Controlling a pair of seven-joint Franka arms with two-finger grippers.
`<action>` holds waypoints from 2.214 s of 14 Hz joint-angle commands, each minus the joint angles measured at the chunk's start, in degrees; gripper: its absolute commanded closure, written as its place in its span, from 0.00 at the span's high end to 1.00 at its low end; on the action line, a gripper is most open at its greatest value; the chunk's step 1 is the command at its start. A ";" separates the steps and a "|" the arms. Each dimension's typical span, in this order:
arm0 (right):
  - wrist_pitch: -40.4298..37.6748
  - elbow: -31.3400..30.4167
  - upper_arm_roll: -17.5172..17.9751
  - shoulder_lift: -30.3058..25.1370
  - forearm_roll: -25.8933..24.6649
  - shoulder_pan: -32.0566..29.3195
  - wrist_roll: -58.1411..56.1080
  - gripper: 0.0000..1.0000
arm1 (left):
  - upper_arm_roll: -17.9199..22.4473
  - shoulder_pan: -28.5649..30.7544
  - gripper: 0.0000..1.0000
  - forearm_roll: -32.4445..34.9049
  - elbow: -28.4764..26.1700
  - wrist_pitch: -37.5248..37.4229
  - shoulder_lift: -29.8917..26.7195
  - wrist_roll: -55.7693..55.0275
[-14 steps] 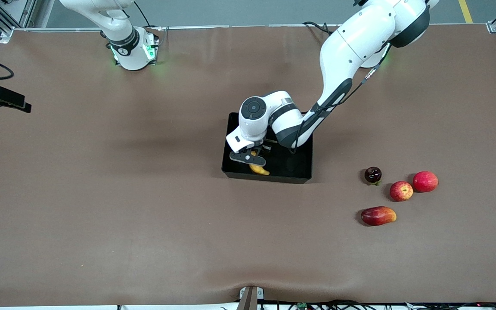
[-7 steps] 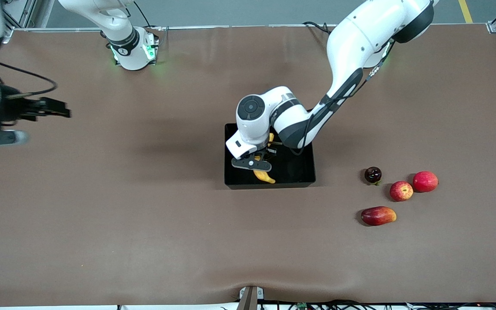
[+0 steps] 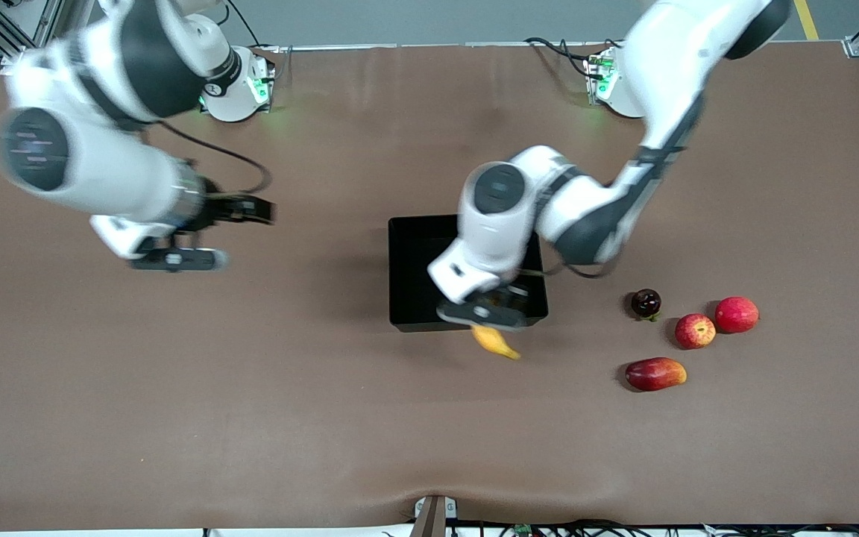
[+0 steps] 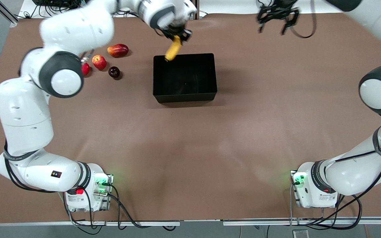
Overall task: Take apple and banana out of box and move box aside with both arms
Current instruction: 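Grasp the banana with the left gripper while the right gripper approaches the box, then place the banana by the mango while the right gripper grasps the box rim, then drag the black box away with the right gripper while the left gripper releases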
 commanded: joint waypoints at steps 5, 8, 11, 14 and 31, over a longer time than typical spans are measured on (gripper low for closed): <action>19.82 -0.62 -0.76 12.19 0.86 14.23 12.07 1.00 | -0.73 15.77 0.00 -2.35 -2.11 -1.74 -0.87 24.76; 26.86 -1.06 -0.76 17.12 0.33 16.96 12.44 1.00 | -0.38 21.83 0.00 -2.00 -2.11 0.27 1.07 34.71; 27.32 -1.67 -0.85 19.32 -1.85 17.57 12.00 1.00 | 0.66 26.50 0.00 -0.16 -2.02 2.39 3.35 42.44; 33.26 -6.40 -0.76 19.68 -4.33 17.83 12.35 0.87 | 4.27 28.26 0.00 0.38 -2.03 3.18 4.15 53.60; 23.38 -5.45 -0.94 12.66 -2.92 11.70 11.65 0.00 | 8.50 33.11 0.00 -1.47 -6.59 17.43 11.80 81.67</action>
